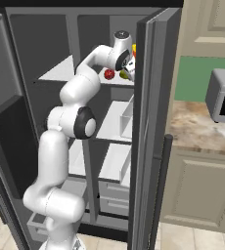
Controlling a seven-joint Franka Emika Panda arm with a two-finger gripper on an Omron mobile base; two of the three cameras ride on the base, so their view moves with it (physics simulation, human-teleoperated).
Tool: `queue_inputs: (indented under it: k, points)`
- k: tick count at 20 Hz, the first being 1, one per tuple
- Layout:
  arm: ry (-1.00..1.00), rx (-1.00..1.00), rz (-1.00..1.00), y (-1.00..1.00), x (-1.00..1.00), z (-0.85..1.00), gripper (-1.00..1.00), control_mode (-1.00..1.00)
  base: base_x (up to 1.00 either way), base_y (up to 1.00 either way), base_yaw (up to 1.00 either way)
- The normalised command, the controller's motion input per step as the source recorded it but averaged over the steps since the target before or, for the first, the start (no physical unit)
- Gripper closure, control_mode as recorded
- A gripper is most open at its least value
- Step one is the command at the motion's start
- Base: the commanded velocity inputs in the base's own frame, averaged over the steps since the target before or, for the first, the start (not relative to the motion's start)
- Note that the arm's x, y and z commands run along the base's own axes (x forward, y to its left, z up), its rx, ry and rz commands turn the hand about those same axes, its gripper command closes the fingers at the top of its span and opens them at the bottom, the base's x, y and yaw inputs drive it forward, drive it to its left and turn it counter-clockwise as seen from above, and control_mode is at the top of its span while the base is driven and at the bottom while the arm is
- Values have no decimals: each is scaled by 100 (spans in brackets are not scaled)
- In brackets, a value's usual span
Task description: Take the mango and pear from the fridge shelf and place them in the freezer drawer to begin freezing them.
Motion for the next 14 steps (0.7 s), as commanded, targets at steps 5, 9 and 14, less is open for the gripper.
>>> queue_inputs:
  k: [5,9,14]
  points:
    - [-10,-2,0,14,0,-28,100,-100,0,0,0]
    - [-21,-7,0,6,-1,-22,100,-100,0,0,0]
    - [-29,-10,0,0,-53,14,100,-100,0,0,0]
